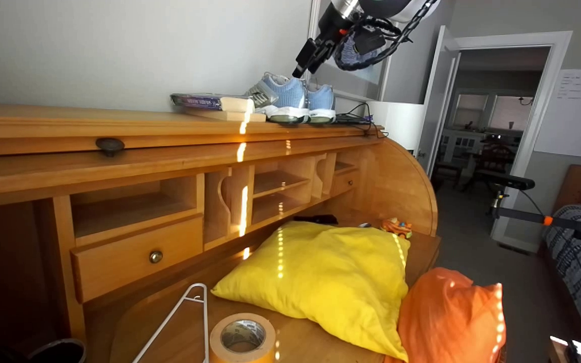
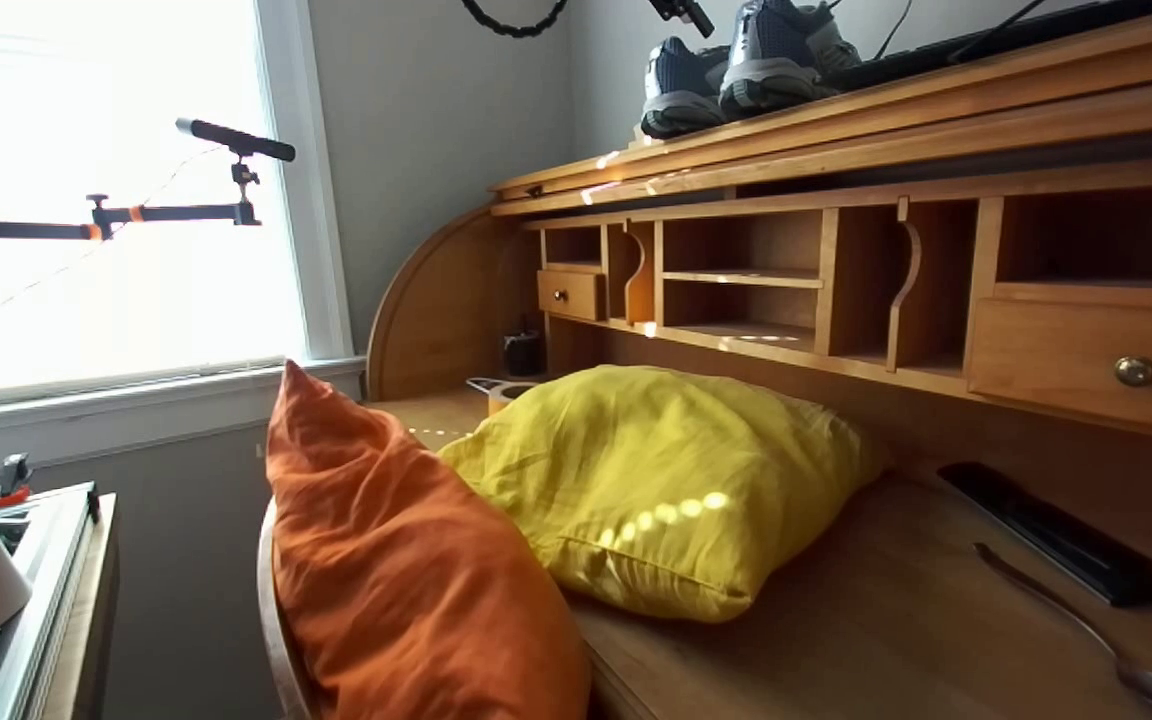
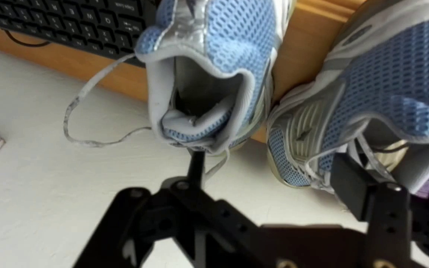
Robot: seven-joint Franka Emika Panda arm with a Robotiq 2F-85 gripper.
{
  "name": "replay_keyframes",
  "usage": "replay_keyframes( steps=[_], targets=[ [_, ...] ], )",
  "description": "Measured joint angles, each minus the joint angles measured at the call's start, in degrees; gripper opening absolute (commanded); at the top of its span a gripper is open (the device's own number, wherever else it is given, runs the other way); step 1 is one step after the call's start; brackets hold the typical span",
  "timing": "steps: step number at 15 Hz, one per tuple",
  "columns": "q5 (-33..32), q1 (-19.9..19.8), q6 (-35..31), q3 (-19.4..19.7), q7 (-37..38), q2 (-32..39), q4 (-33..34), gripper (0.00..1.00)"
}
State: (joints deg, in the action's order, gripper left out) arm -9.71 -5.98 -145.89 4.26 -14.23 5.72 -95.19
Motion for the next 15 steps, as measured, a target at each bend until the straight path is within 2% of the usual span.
replay_keyframes(
  steps=[2,3,4,8,12,13,15],
  targets=[
    [0.0,0.4,0.0,-0.1,0.7,-1.1,0.0,0.75],
    [-0.1,0.6,0.0,-0.1,1.4,-1.5,0.0,0.74],
    [-0.1,0.8,0.0,-0.1,2.2,-1.8,0.0,0.68],
    [-0.2,1.3,1.4,-0.3,7.0,-1.8,-0.1,0.35],
    [2.3,1.9,3.8,-1.1,8.7,-1.8,-0.7,0.04],
    [3.4,2.0,4.1,-1.4,8.7,-1.8,-0.9,0.01],
    [5.5,2.3,5.1,-1.9,8.7,-1.8,-1.1,0.0]
  ],
)
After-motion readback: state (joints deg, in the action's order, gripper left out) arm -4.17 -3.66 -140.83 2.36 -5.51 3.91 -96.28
